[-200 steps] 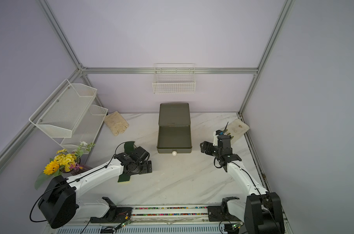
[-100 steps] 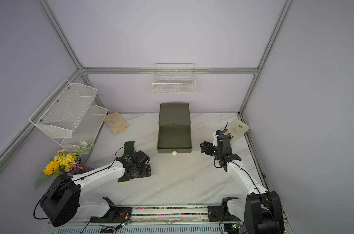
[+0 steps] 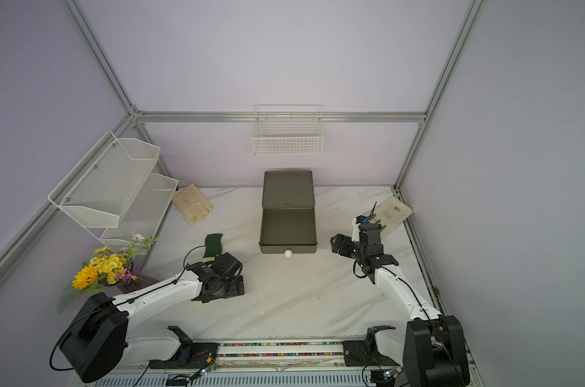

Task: Take the sponge out of the drawer
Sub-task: Place the sponge at the center of the board, then close the drawer in the storage box.

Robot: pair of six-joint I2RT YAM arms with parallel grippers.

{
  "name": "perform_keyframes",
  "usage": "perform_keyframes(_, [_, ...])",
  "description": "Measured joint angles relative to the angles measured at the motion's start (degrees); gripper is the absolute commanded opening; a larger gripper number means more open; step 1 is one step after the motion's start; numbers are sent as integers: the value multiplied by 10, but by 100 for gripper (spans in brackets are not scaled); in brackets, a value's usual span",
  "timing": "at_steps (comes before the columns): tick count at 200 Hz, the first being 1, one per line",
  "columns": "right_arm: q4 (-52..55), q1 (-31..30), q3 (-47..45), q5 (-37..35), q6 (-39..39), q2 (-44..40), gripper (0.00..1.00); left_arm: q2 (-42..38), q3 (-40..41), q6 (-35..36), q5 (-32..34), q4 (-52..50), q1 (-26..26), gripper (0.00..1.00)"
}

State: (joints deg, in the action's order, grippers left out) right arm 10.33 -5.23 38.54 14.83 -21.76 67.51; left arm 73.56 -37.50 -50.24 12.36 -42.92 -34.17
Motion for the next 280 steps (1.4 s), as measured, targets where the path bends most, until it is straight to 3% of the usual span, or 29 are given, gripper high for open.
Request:
perform_keyframes(89, [4, 0, 0, -2, 0, -1, 85, -64, -52, 21, -18, -15, 4, 100])
perform_keyframes(152, [62, 0, 31, -1, -14, -82, 85, -147, -137, 106, -9, -15, 4, 100])
perform_keyframes(216, [125, -9, 105, 15, -43, -121, 83, -152, -207, 221, -9, 16, 4, 100])
perform_keyframes(236, [154, -45, 122, 2, -49, -122, 83, -142, -229, 260, -17, 33, 4, 100])
perform_keyframes(280, [225, -210, 197, -86, -61, -94, 79, -115, -236, 326, -36, 75, 4, 100])
